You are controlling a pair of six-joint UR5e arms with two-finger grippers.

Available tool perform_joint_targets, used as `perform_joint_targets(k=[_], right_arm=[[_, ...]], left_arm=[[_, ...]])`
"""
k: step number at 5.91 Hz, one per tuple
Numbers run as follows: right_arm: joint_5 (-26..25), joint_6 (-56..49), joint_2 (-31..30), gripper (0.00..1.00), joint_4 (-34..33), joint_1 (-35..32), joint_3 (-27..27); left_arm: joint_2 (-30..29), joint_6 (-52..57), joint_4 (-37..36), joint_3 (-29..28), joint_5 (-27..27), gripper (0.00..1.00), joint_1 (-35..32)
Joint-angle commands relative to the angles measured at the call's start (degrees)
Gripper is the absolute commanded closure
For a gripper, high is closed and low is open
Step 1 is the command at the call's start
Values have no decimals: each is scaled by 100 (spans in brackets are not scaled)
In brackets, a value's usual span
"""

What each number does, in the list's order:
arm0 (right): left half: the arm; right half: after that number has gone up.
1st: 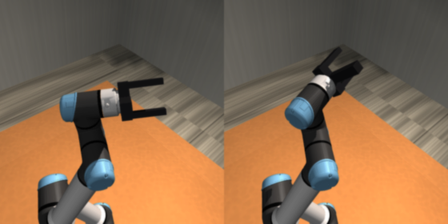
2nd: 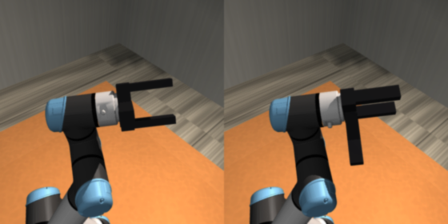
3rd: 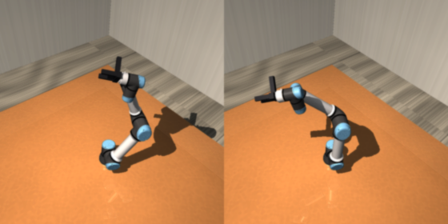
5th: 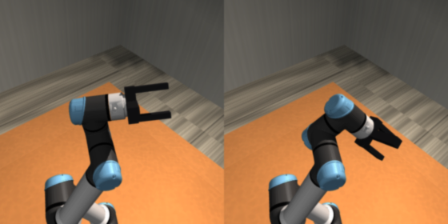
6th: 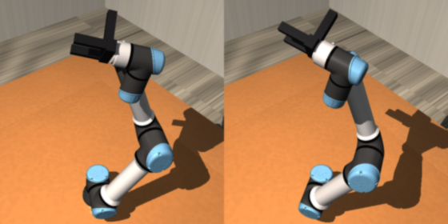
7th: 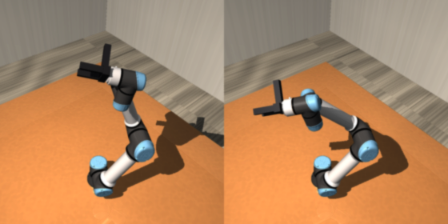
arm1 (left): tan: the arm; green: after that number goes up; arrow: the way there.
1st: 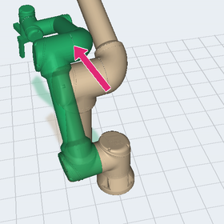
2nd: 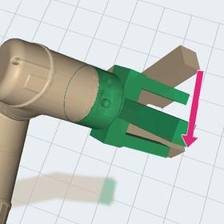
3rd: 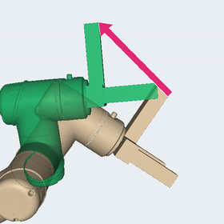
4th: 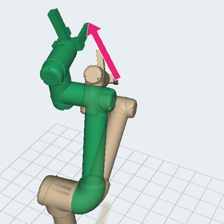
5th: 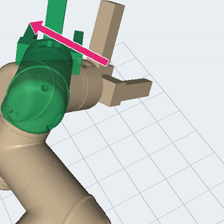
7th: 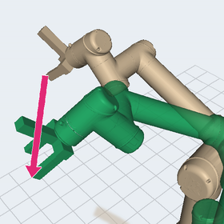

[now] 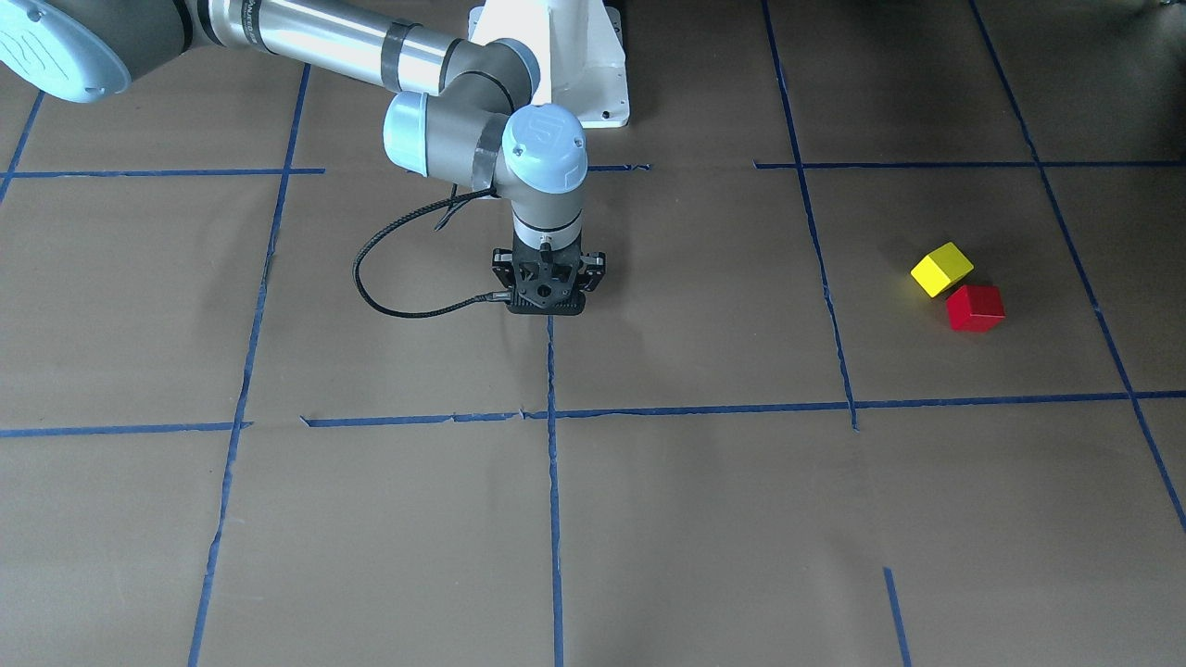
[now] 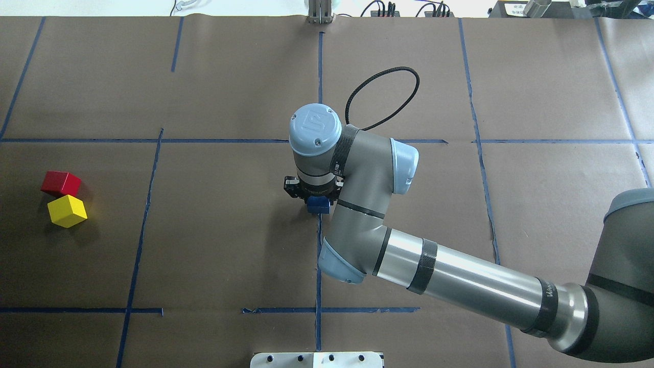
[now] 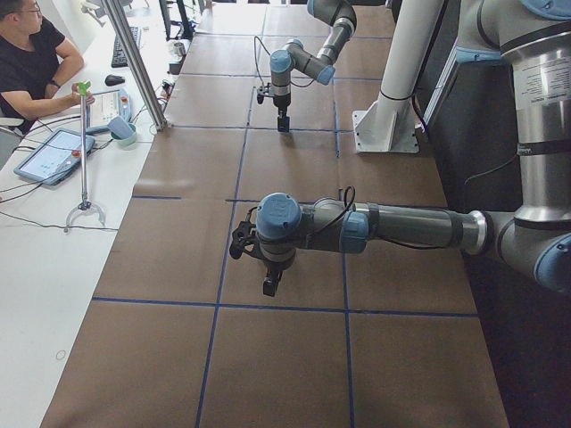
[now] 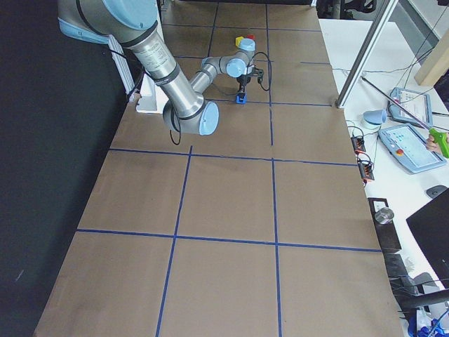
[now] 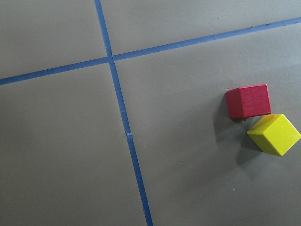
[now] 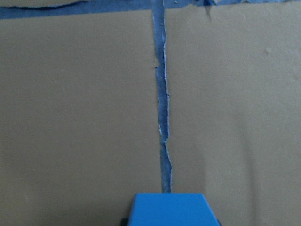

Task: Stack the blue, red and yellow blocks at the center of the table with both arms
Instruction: 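Open the right gripper to release the blue cube and lift away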

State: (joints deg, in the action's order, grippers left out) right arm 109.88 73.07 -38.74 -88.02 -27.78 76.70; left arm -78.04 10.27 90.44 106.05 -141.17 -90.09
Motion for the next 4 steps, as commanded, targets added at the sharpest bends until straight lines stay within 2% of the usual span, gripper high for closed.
perform_joint_targets(k=[1,4], right_arm=[[-80,5,-11,0,-4,53,20],[-177,-47,-28,0,-13,71,108]], left_arm=[[0,19,0,3,2,0,0],[0,19,0,12,2,0,0]])
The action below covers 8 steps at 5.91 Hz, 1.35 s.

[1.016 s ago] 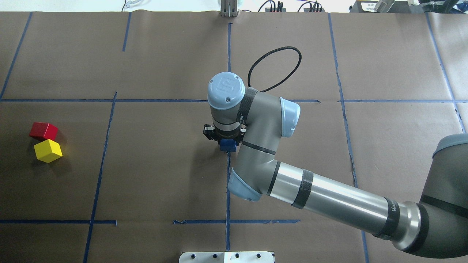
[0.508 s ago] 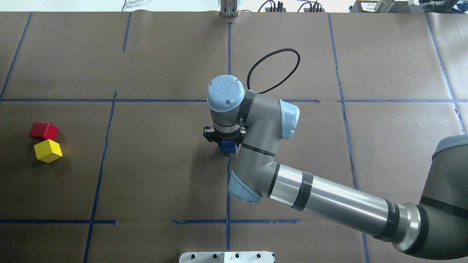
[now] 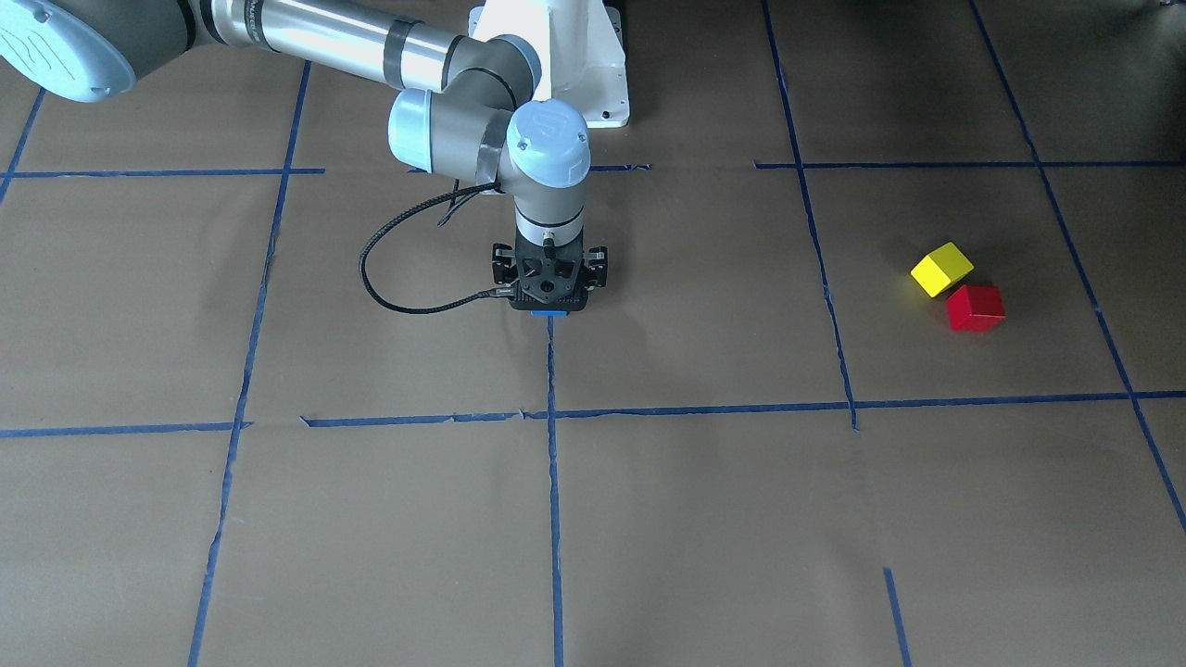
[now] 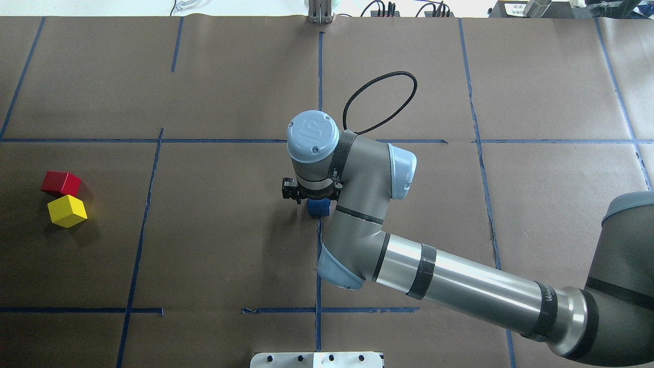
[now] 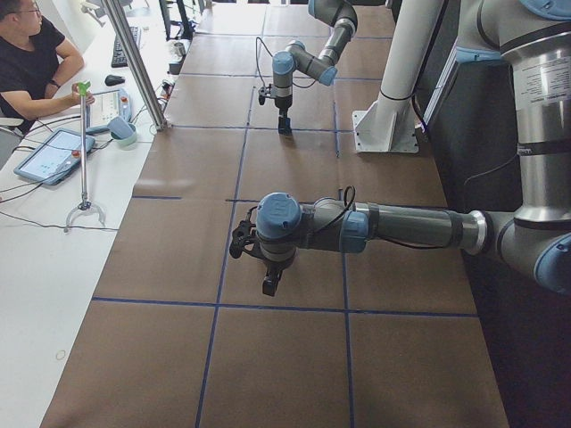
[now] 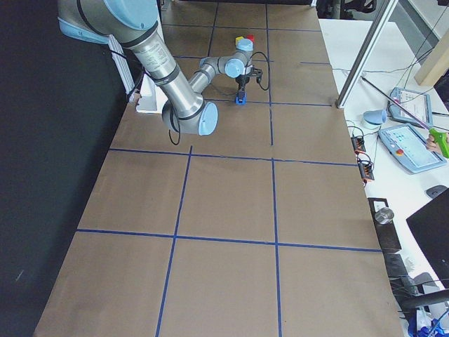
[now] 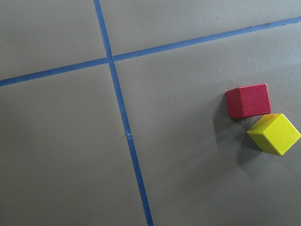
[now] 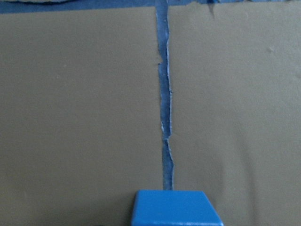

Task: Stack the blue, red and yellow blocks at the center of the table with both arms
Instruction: 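Open the right gripper to release the blue cube and lift away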

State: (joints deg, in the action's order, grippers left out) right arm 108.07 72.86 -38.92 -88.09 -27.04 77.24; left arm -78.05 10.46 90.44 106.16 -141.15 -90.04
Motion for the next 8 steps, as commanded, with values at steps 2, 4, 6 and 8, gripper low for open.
perform_joint_targets(k=[2,4,6,8], right_arm=[[196,-53,-646,0,-59,-335,1310],[887,-70,-2016,0,-50,-1054,3018],[1075,-324,-2662,0,-7,-1303,3498],[1005,-334,-2813,0,3,-1260,3464]], left_arm=[[-322,-52,-9,-8,-26,0,457],[-702,-1408,418,-34,-1,0,1152],[-765,-3309,1261,-157,796,0,2074],[-974,-4384,1835,-620,1262,0,2832]])
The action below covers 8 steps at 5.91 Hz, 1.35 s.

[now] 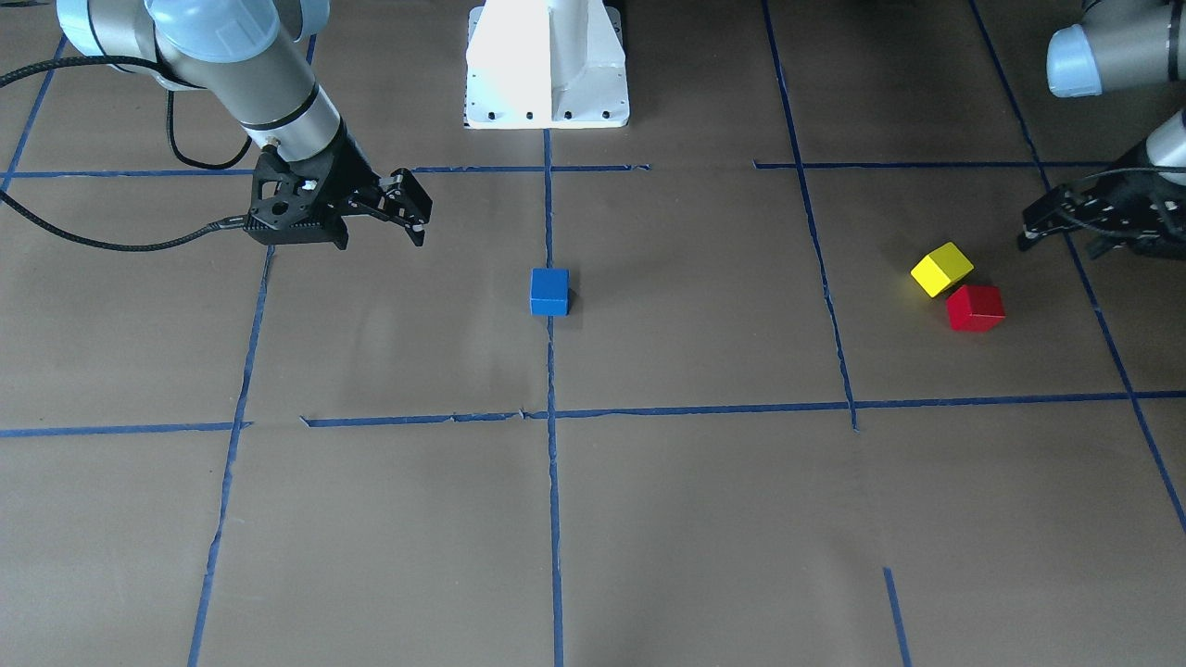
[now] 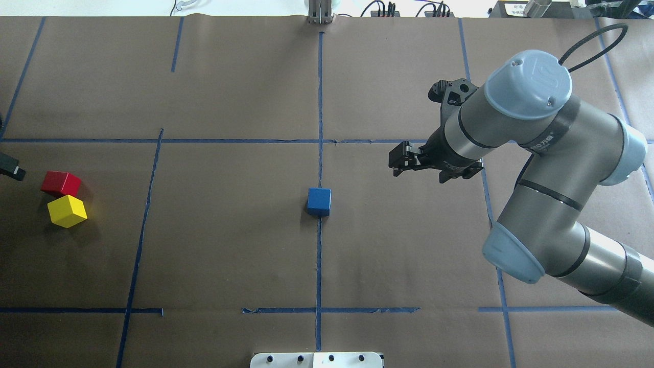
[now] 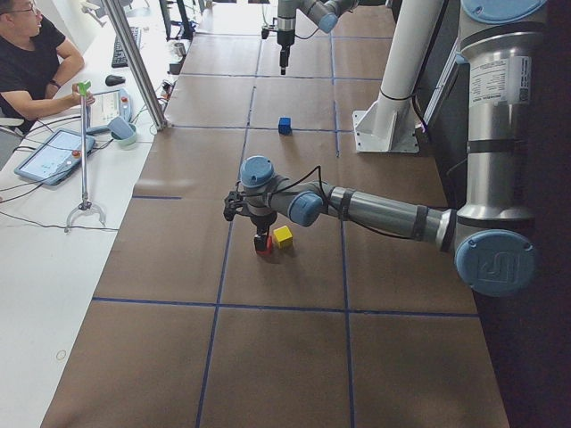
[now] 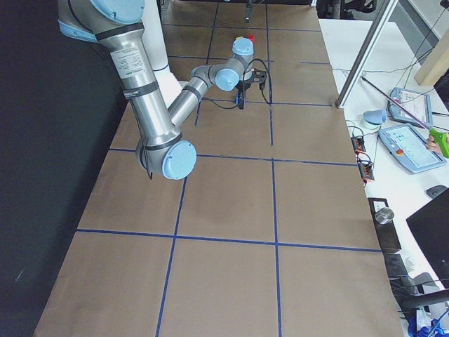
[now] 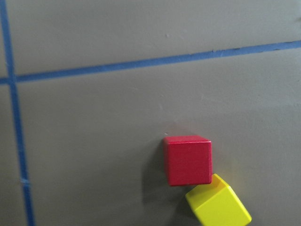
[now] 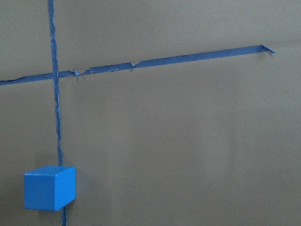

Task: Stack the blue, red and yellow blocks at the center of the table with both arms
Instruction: 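Lower the left gripper onto the red cube and grasp it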

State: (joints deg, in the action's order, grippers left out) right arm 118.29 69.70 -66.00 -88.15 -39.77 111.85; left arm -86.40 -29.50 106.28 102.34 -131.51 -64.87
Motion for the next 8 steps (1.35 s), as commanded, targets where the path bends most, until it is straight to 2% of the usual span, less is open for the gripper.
perform_joint_targets(k=[1,4,5,8], right_arm=[[-51,-18,-106,0,8,92,-58],[-104,-18,-107,0,8,154,-111],[-113,-18,-106,0,8,171,-111],[-104,-18,-124,0,17,163,-93]], left_arm=[[-523,-477,305,-719,301,0,326],[-772,-680,673,-1284,284,1,405],[-782,-689,901,-1365,266,1,431],[-764,-689,912,-1444,249,1,738]])
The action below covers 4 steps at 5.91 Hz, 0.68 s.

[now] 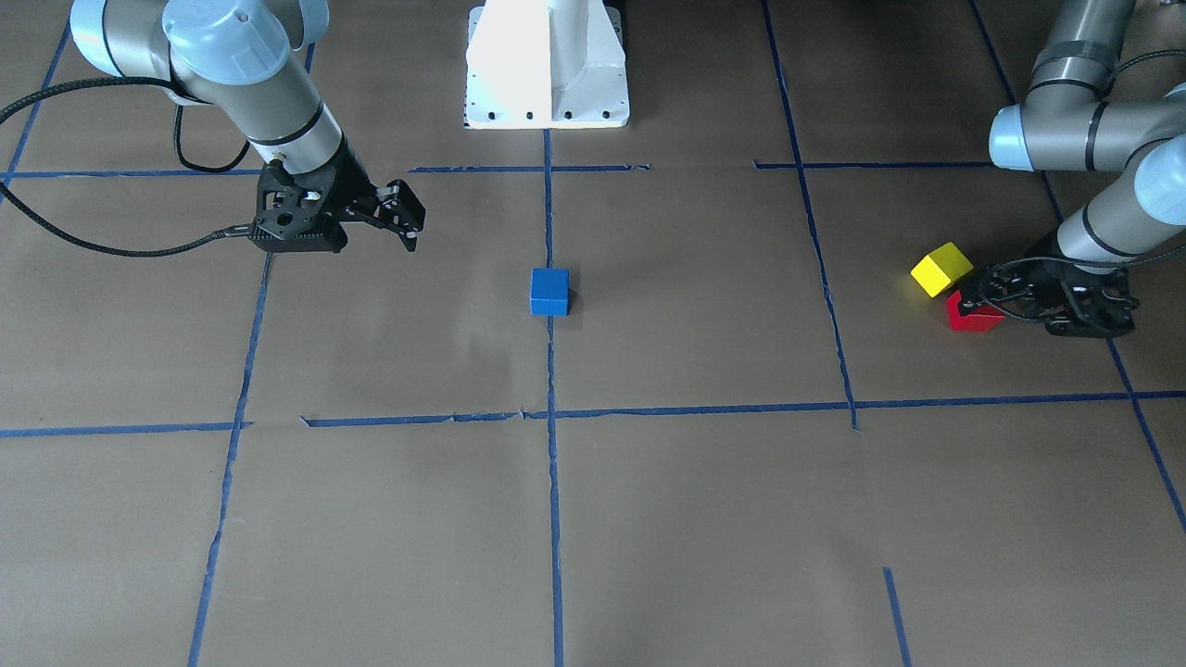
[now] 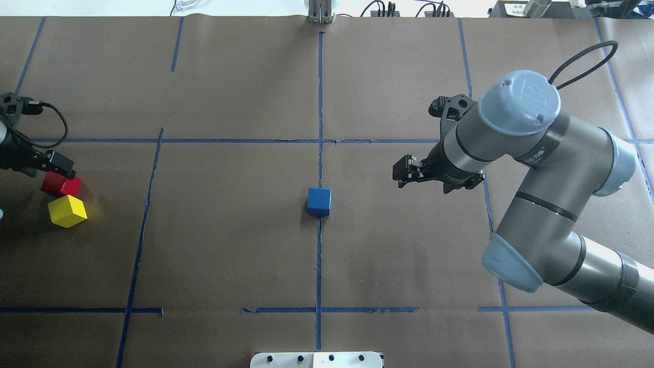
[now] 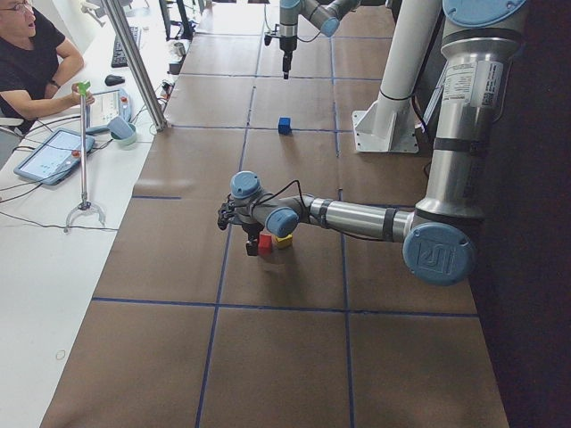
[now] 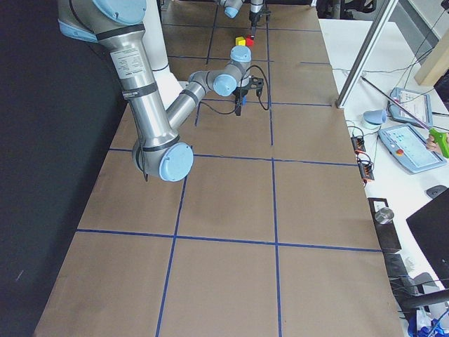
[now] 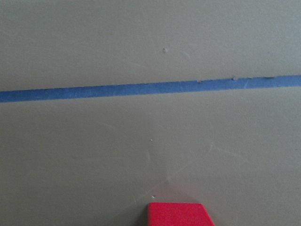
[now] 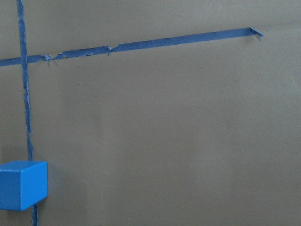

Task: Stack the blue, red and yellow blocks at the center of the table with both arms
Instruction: 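Lower the left gripper onto the red cube and grasp it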

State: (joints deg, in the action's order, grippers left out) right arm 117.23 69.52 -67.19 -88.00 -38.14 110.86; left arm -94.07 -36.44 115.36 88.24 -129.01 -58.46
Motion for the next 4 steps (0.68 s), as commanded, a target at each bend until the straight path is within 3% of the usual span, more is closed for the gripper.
perform_joint_targets(k=[1,4], right_arm=[[2,0,4,0,2,-9,14],[11,0,13,0,11,-9,76]], left_arm=[[3,14,22,-131,-1,0,159],[29,14,48,-150,7,3,247]])
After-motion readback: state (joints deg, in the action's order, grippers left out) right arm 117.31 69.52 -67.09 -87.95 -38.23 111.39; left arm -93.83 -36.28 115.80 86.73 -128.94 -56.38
